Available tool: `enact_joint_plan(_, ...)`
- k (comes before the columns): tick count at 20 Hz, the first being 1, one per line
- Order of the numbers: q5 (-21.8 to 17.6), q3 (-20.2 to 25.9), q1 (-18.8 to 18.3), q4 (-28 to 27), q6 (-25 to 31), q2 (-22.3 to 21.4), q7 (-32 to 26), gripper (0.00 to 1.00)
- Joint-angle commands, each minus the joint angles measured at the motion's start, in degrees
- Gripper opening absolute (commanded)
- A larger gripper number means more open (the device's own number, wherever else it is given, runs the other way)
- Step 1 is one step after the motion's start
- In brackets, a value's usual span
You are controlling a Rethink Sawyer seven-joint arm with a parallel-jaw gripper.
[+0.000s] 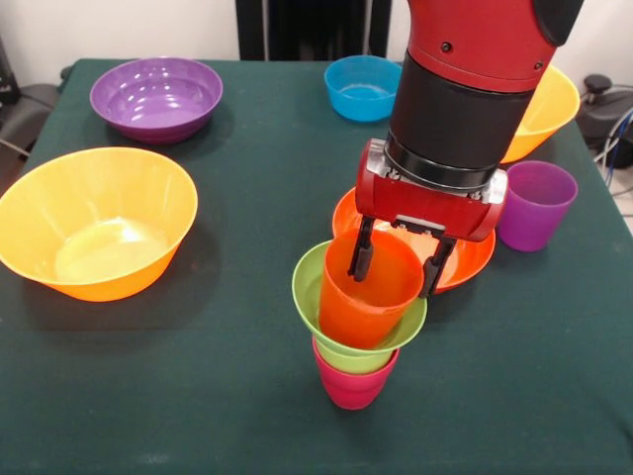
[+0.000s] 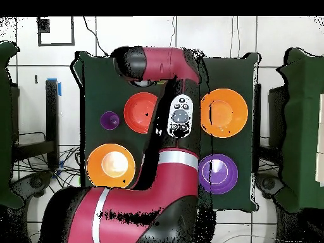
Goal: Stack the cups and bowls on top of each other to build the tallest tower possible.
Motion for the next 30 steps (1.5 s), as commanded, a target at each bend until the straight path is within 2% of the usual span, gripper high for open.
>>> enact_joint_plan(1, 0.4, 3.7, 0.7, 1.8, 3.5, 0.3, 3.7, 1.0)
enact_joint_plan(10, 0.7, 3.3, 0.7, 2.1, 2.8, 0.3, 4.4, 1.0)
enact_joint_plan(23, 2.8, 3.4, 1.5, 7.4, 5.2, -5.2, 5.0, 1.0)
enact_joint_plan(30, 3.4, 3.4, 1.4, 7.3, 5.4, -5.0, 4.8, 1.0)
